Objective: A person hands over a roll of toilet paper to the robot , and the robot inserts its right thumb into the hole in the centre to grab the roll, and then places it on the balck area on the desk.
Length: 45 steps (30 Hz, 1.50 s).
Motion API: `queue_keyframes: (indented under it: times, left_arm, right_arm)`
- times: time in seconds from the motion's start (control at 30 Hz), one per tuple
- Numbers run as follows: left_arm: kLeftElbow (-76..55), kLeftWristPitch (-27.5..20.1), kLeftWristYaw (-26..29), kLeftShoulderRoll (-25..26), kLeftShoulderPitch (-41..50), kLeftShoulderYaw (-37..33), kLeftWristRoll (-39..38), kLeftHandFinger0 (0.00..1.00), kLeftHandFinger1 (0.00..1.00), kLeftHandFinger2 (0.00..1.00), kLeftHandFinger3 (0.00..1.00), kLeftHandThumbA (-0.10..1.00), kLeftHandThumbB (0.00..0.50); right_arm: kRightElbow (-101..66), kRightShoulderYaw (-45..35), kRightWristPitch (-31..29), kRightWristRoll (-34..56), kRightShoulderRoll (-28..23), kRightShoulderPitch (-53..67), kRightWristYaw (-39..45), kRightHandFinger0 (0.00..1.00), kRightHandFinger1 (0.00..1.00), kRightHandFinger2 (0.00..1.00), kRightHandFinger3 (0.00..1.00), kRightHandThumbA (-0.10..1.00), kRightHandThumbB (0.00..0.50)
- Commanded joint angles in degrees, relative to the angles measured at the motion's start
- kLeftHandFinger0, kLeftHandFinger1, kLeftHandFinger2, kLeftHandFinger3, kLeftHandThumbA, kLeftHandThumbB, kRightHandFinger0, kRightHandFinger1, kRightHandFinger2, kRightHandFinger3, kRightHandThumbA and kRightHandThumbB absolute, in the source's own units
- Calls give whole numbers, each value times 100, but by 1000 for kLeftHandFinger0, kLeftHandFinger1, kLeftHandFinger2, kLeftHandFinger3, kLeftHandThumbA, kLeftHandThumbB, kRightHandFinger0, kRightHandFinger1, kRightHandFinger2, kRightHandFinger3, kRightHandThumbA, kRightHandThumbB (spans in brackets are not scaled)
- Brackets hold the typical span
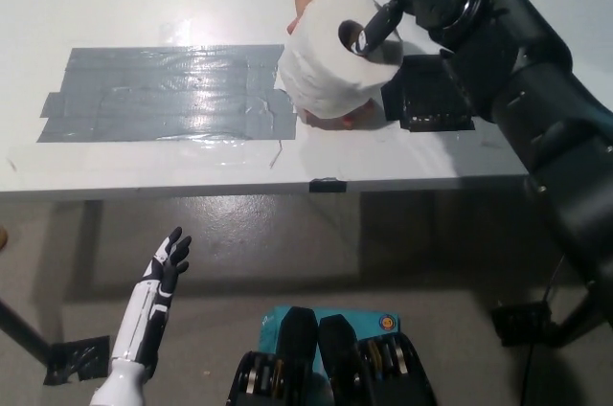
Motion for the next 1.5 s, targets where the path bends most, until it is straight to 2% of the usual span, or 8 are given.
queue_keyframes:
  times: [0.0, 0.07, 0.5, 0.6, 0.8, 1.27, 1.43, 1.47]
  left_arm:
    - [-222, -235, 61, 52, -71, -52, 110, 1000, 1000, 1000, 1000, 1000, 143]
    - [-243, -219, 49, 47, -66, -60, 103, 1000, 1000, 1000, 1000, 1000, 138]
    - [-278, -241, 67, 51, -106, -89, 210, 1000, 1000, 1000, 1000, 1000, 143]
    - [-268, -221, 63, 61, -107, -93, 231, 1000, 1000, 1000, 1000, 1000, 184]
    - [-236, -256, 64, 50, -127, -108, 237, 1000, 1000, 1000, 1000, 1000, 185]
    - [-203, -332, 68, 57, -175, -159, 274, 1000, 1000, 1000, 1000, 1000, 211]
    - [-256, -280, 58, 77, -173, -182, 316, 1000, 1000, 1000, 1000, 1000, 213]
    - [-266, -269, 45, 74, -172, -181, 286, 1000, 1000, 1000, 1000, 1000, 213]
  right_arm:
    - [-21, -55, 52, -38, 8, -328, -243, 1000, 1000, 1000, 1000, 1000, 437]
    - [-15, -22, -6, -66, 17, -320, -231, 1000, 1000, 1000, 1000, 1000, 422]
    - [40, 309, 34, -421, 29, -196, -343, 1000, 1000, 1000, 1000, 1000, 473]
    - [51, 326, 49, -426, 19, -145, -480, 1000, 1000, 1000, 1000, 1000, 438]
    - [60, 337, 98, -477, 87, -48, -977, 1000, 1000, 1000, 1000, 1000, 371]
    - [115, 397, 107, -545, 326, 255, -1376, 1000, 1000, 1000, 1000, 982, 321]
    - [125, 520, 9, -644, 351, 336, -1317, 1000, 1000, 1000, 1000, 768, 304]
    - [127, 420, -48, -527, 344, 366, -1179, 1000, 1000, 1000, 1000, 539, 291]
